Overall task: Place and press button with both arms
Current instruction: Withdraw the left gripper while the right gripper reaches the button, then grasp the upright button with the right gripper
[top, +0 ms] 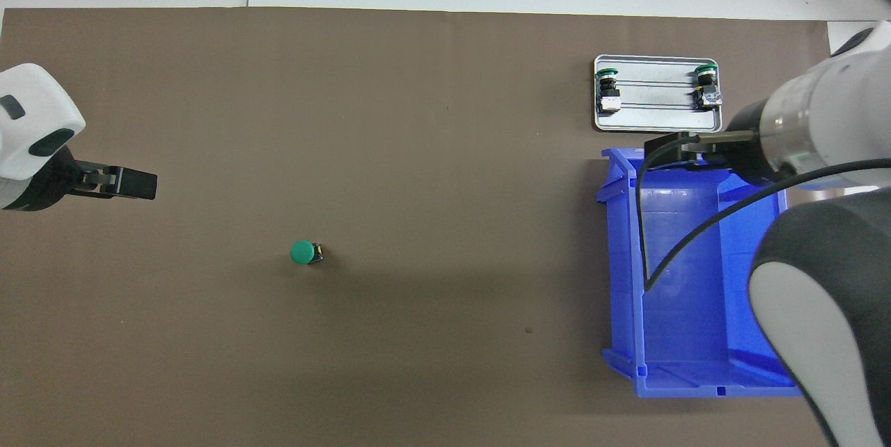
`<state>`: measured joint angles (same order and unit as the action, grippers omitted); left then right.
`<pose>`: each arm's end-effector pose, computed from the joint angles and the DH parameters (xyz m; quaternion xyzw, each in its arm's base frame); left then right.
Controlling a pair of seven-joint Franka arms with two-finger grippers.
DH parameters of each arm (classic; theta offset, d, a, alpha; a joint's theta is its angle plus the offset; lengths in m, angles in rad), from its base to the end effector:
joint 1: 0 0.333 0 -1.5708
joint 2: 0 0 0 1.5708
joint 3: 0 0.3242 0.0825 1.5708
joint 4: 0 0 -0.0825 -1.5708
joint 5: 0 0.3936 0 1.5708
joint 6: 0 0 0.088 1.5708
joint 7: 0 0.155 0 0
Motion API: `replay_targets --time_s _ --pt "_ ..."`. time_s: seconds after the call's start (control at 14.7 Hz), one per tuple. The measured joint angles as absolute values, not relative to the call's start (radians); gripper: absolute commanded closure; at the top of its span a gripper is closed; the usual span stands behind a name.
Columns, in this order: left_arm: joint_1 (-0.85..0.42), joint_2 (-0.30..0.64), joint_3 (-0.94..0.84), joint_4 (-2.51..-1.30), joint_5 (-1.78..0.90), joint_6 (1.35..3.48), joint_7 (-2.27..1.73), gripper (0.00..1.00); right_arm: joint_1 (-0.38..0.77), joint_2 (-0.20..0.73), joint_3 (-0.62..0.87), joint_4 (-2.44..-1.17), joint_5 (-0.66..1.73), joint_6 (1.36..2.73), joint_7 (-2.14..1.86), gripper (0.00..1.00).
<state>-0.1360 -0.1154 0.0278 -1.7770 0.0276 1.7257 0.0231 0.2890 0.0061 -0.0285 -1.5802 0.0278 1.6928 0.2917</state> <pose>0.5392 -0.0541 0.5620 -0.9971 0.0673 -0.0325 0.0107 0.5626 0.1541 0.5884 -0.9984 0.0165 -0.0474 0.0278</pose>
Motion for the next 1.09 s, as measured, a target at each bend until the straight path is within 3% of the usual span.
replay_targets --time_s 0.2,0.55,0.75,1.09 --pt "-0.084 -0.085 0.029 -1.658 0.024 1.617 0.066 0.00 0.442 0.067 -0.019 -1.558 0.041 1.775 0.514 0.00" --pt "-0.044 0.002 0.024 -1.481 0.015 1.502 0.111 0.00 0.691 0.343 -0.013 -1.389 0.040 2.025 0.720 0.00" --pt "-0.046 0.008 0.009 -1.470 0.012 1.490 0.112 0.00 0.790 0.482 -0.014 -1.359 0.012 2.195 0.788 0.00" --pt "-0.047 -0.014 -0.001 -1.541 -0.025 1.487 0.112 0.00 0.889 0.621 -0.015 -1.355 -0.165 2.333 0.935 0.00"
